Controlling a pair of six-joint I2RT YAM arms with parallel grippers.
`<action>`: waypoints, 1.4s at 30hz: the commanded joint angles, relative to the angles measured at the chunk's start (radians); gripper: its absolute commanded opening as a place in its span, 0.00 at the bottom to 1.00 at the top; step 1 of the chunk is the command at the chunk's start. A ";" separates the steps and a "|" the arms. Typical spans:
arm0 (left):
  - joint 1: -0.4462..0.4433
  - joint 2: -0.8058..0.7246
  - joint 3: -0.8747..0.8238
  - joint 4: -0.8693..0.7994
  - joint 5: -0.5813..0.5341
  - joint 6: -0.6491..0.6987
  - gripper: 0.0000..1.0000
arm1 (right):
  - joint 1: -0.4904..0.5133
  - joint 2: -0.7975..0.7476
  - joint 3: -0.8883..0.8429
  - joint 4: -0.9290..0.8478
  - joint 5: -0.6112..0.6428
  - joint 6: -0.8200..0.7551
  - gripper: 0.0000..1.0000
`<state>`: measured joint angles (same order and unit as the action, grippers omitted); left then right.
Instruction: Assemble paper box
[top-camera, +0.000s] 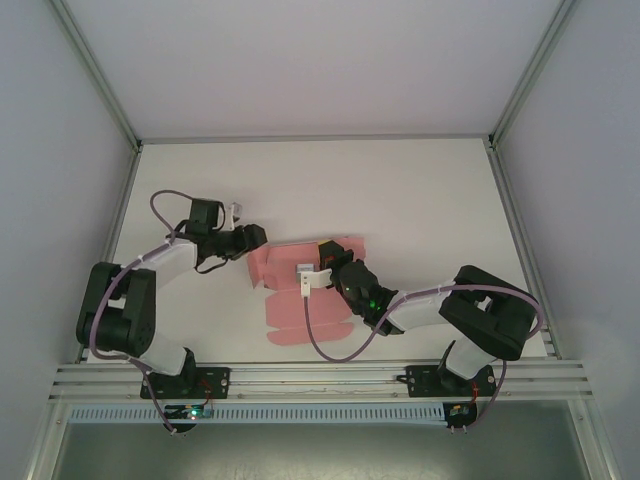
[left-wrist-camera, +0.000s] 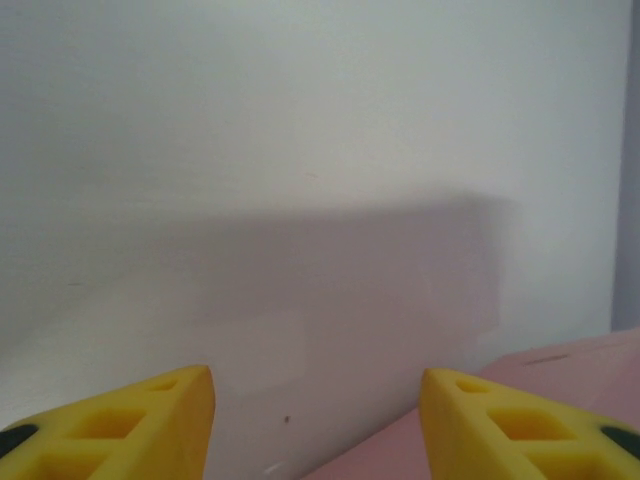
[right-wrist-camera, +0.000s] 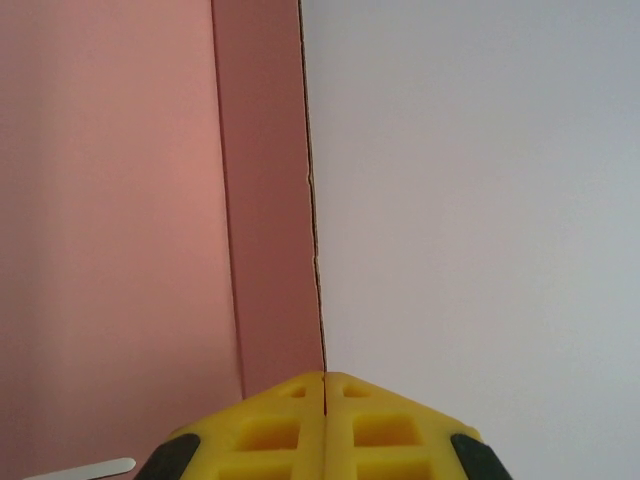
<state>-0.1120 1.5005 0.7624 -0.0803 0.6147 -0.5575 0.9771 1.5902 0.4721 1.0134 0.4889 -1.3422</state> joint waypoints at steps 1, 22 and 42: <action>-0.007 -0.051 0.046 -0.145 -0.211 -0.011 0.58 | -0.004 -0.015 -0.019 0.058 0.032 0.001 0.00; -0.080 -0.218 -0.027 -0.101 0.001 0.112 0.60 | -0.009 -0.096 -0.004 -0.125 0.038 0.094 0.00; -0.209 -0.193 0.035 -0.180 -0.231 0.296 0.00 | -0.039 -0.197 0.047 -0.466 -0.069 0.244 0.01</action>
<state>-0.2966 1.3483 0.7559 -0.2962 0.4244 -0.3374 0.9527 1.4330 0.4850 0.6830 0.4751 -1.1858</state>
